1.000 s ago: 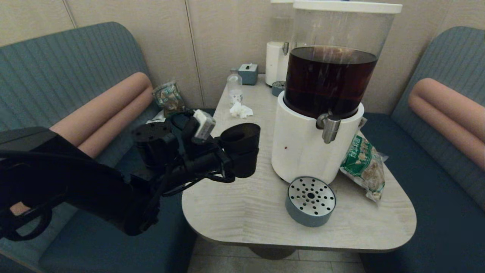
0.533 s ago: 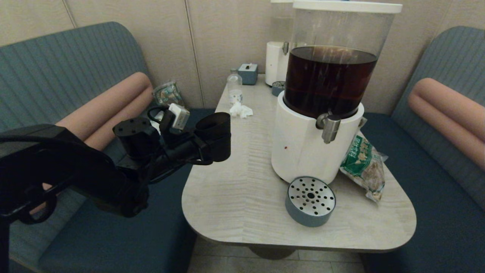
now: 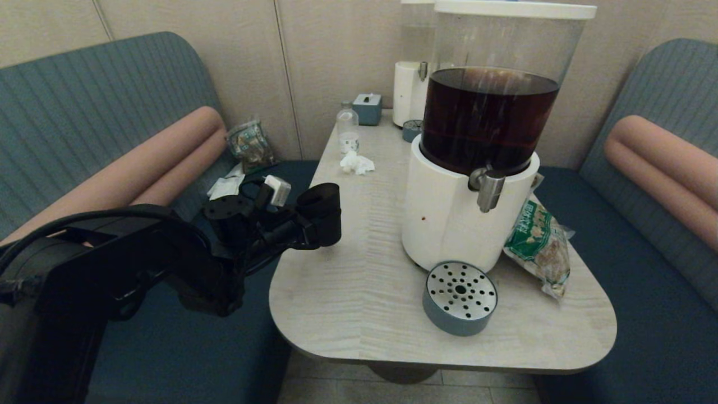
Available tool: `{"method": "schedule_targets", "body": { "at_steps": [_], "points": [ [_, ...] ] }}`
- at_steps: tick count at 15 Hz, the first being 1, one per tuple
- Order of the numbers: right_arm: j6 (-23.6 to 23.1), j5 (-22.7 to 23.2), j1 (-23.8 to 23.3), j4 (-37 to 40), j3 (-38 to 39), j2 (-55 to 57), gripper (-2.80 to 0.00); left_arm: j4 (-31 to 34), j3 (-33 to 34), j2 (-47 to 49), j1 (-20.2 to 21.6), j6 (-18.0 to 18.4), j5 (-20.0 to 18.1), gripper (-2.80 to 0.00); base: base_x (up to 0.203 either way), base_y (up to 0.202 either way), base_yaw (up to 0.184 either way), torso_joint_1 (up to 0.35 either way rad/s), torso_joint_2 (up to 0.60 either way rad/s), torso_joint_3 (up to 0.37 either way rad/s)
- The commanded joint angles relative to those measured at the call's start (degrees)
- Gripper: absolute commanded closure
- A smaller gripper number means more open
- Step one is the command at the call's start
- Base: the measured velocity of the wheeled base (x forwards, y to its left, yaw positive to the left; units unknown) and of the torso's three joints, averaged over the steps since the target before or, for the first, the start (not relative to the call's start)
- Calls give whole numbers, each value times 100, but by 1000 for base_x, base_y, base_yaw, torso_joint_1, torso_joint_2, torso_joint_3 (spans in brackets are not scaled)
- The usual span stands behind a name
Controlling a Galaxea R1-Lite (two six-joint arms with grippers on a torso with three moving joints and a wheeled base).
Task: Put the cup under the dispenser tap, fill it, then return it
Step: Place the cup next to the water dispenser
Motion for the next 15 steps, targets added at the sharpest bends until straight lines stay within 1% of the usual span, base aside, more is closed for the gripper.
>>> {"method": "schedule_targets", "body": {
  "at_steps": [1,6,12,13,15],
  "points": [
    [-6,2,1,0,0,5,0,-43,-27,286,-6,-5,-19,0,0,0,0,0,0,0],
    [-6,2,1,0,0,5,0,-43,-65,501,-6,-5,-8,0,0,0,0,0,0,0],
    [-6,2,1,0,0,5,0,-26,-71,500,-6,-5,-10,0,0,0,0,0,0,0],
    [-6,2,1,0,0,5,0,-26,-59,499,-6,-5,-10,-280,0,0,0,0,0,0],
    [-6,2,1,0,0,5,0,-61,-45,491,-6,-13,-37,-280,0,0,0,0,0,0]
  ]
}}
